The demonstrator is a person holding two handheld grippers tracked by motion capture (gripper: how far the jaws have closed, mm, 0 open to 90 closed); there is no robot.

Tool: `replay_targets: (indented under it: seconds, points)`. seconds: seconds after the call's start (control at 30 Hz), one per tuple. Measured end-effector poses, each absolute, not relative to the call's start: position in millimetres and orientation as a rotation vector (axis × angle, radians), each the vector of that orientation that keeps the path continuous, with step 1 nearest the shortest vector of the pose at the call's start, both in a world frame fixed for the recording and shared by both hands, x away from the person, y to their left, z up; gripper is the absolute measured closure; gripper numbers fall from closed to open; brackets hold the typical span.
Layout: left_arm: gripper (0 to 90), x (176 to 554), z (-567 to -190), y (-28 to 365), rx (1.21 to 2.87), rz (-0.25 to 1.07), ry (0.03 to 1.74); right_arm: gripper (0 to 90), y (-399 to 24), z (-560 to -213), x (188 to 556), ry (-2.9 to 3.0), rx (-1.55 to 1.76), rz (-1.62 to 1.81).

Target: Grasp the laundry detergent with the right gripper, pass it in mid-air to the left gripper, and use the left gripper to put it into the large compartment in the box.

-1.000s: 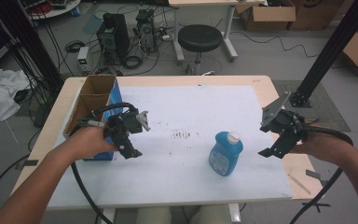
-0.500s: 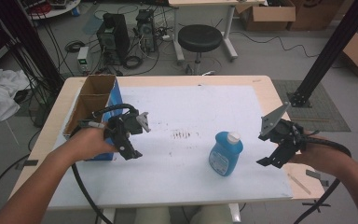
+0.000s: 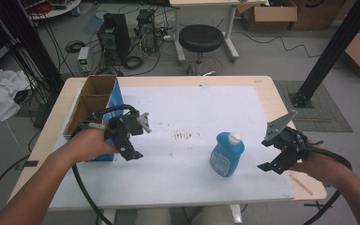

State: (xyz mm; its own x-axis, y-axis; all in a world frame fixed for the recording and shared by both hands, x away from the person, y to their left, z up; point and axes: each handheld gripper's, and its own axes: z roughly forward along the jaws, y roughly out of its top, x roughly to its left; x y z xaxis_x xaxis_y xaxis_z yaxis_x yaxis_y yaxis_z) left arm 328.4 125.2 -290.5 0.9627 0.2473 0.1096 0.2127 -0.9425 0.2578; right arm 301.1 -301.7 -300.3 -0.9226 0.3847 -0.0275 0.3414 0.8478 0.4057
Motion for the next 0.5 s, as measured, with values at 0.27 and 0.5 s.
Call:
replay_targets:
  seconds: [0.27, 0.5]
  points:
    - [21.2, 329.6, -292.9, 125.2, 2.868, 0.203, 0.342, 17.4, -311.0, -314.1, 299.2, 2.858, 0.659, 0.675]
    - [21.2, 329.9, -294.0, 124.6, 2.872, 0.202, 0.341, 17.4, -319.3, -325.8, 298.4, 2.789, 0.731, 0.750]
